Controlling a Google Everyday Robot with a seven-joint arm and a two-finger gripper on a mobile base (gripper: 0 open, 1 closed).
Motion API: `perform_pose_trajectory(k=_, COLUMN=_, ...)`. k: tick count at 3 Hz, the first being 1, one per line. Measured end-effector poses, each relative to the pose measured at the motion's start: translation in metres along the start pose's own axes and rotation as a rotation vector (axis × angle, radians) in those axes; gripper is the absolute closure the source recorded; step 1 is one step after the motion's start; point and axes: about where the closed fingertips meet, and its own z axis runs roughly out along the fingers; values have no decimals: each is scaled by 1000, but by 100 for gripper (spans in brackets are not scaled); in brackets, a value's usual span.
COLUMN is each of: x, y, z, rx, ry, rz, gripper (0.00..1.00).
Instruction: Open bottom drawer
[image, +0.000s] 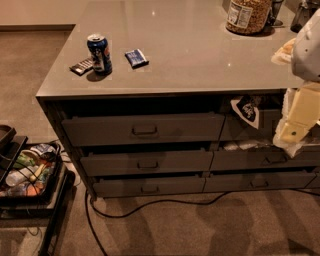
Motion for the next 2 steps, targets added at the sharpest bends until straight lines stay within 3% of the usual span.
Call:
perform_pose_trajectory(k=1, x=0, y=0, z=0, rx=0, ry=0, rz=0, gripper=0)
perform_pose_trajectory(k=2, x=-2, y=7, z=4, rx=21, ry=-56, rz=3, gripper=0)
